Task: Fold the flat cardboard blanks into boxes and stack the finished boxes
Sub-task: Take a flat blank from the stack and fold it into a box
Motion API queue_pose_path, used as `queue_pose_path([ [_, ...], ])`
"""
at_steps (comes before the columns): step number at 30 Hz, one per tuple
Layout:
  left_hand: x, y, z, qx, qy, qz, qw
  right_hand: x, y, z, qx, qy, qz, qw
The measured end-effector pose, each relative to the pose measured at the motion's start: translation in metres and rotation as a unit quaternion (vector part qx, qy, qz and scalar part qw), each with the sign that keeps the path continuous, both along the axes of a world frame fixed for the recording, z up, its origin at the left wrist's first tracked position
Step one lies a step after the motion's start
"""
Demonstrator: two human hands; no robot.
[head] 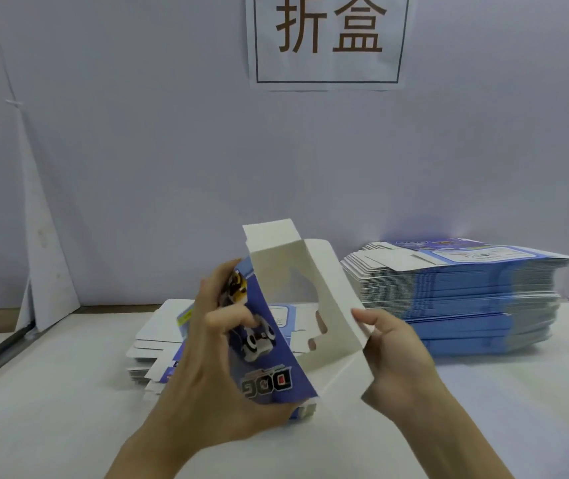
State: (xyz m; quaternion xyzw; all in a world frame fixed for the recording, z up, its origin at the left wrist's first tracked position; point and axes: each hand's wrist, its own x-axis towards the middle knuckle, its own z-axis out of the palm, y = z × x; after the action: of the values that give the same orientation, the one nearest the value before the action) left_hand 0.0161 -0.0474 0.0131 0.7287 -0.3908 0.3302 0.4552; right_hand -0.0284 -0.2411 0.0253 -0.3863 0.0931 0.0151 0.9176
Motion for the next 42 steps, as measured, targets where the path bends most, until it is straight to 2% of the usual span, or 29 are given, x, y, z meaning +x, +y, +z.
queue_pose_path([
  [3,0.007,0.001,-0.006,0.079,-0.105,-0.036,0.991,0.004,-0.008,-0.002,0.006,-0.007,0.004,1.0],
  [7,0.009,0.001,-0.011,0.025,-0.12,-0.085,0.989,0.006,-0.017,0.003,0.073,-0.073,-0.08,0.991],
  [9,0.008,-0.004,-0.013,-0.002,-0.139,-0.098,0.985,0.008,-0.012,0.001,0.05,-0.031,-0.045,0.997],
  [11,0.004,-0.009,-0.015,-0.016,-0.141,-0.099,0.985,0.01,-0.004,-0.003,0.019,0.027,0.031,0.999],
  [13,0.0,-0.009,-0.015,-0.013,-0.148,-0.095,0.984,0.009,0.002,-0.003,0.014,0.043,0.066,0.997],
  [17,0.006,0.0,-0.006,-0.021,-0.147,-0.09,0.985,0.004,-0.004,0.002,0.087,-0.036,0.066,0.993],
  [19,0.003,-0.002,-0.006,-0.028,-0.147,-0.095,0.984,0.001,-0.003,0.006,0.094,-0.066,0.075,0.99],
  [23,0.001,-0.002,-0.006,-0.01,-0.162,-0.117,0.98,-0.009,0.011,0.014,0.084,-0.039,0.156,0.983],
  [26,0.004,0.008,0.001,0.012,-0.166,-0.081,0.983,-0.005,0.01,0.012,0.083,-0.019,0.102,0.991],
  [29,0.005,0.004,0.009,0.003,-0.14,-0.025,0.99,0.0,-0.004,0.009,-0.027,-0.05,-0.064,0.996],
  [31,0.006,0.001,0.011,0.009,-0.118,0.006,0.993,-0.003,-0.012,0.01,-0.132,-0.108,-0.151,0.974],
  [32,0.007,0.003,0.013,0.039,-0.127,0.016,0.991,-0.005,-0.014,0.011,-0.186,-0.134,-0.186,0.956],
  [34,0.004,0.006,0.011,0.029,-0.133,0.003,0.991,-0.009,-0.018,0.012,-0.28,-0.171,-0.256,0.909],
  [36,-0.005,0.009,0.013,0.052,-0.116,-0.022,0.992,-0.011,-0.018,0.013,-0.325,-0.205,-0.304,0.872],
  [39,-0.013,0.006,0.01,0.052,-0.086,-0.037,0.994,-0.01,-0.014,0.01,-0.347,-0.245,-0.348,0.836],
  [42,-0.008,0.003,0.003,0.063,-0.079,-0.04,0.994,-0.009,-0.012,0.004,-0.42,-0.277,-0.388,0.772],
])
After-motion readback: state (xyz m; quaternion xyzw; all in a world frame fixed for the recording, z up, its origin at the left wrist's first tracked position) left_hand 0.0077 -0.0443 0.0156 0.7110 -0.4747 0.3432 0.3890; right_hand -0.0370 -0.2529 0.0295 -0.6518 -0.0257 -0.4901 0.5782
